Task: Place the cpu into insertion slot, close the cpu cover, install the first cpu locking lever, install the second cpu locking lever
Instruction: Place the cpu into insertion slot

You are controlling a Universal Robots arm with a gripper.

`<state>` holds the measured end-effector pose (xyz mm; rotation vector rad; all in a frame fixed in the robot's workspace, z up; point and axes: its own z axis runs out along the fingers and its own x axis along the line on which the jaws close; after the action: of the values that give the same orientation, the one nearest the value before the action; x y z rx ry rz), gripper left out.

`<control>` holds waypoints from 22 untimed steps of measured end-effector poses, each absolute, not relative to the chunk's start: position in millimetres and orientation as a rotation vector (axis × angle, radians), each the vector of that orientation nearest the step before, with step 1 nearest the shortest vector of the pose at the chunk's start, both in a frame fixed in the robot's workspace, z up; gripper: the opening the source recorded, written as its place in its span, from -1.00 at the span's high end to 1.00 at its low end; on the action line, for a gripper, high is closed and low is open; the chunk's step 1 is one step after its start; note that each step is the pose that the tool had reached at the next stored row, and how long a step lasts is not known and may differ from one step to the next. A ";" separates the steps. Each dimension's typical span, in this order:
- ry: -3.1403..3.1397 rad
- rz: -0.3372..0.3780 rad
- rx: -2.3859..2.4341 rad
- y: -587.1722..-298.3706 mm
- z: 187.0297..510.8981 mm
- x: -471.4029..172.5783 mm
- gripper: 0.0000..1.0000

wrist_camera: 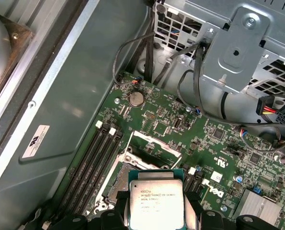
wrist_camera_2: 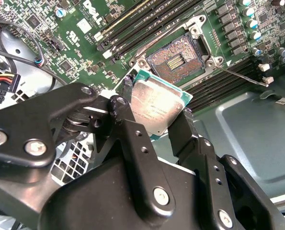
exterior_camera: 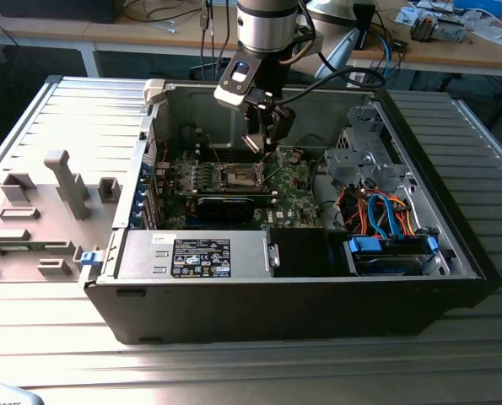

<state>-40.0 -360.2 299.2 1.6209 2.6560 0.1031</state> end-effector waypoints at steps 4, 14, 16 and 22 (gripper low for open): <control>2.654 0.103 1.624 -360.2 299.1 -40.0 -0.09; 2.648 0.103 1.633 -360.2 298.9 -39.9 -0.09; 2.644 0.103 1.640 -360.2 298.8 -40.0 -0.09; 2.632 0.103 1.658 -360.2 298.5 -40.0 -0.09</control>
<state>-40.0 -360.2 298.5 1.6576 2.6322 0.1025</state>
